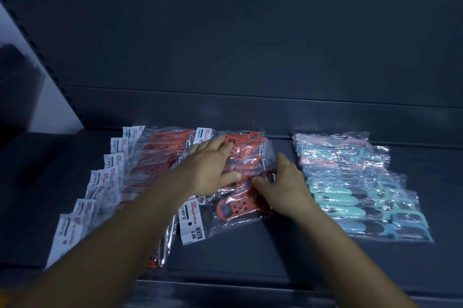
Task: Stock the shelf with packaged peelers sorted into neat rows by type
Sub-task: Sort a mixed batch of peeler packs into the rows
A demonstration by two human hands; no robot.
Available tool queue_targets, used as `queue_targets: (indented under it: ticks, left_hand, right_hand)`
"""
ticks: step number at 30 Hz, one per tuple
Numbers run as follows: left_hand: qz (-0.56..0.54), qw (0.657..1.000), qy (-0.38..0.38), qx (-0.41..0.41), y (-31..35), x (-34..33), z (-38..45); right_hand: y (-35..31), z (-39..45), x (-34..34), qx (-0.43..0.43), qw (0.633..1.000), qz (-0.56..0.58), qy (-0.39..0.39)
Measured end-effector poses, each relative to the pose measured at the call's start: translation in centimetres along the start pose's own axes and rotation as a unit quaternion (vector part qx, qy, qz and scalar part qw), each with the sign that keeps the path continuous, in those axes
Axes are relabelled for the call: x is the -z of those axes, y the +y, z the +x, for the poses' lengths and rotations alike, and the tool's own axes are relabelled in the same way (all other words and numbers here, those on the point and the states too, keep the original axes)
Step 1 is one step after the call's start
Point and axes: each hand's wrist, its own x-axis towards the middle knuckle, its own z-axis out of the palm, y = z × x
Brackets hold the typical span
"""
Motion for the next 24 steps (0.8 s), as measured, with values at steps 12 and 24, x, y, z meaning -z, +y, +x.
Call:
queue_targets:
  ticks: [12,24]
  left_hand:
    - [-0.020,1.000,0.008,0.010,0.1,0.8,2.7]
    - [0.009,0.999,-0.020,0.025,0.1,1.0,3.2]
  right_hand:
    - [-0.5,4.4,0.3,-0.006,0.998,0.044,-0.046]
    - [-0.9,4.3,0.8,0.039,0.997,0.040,-0.056]
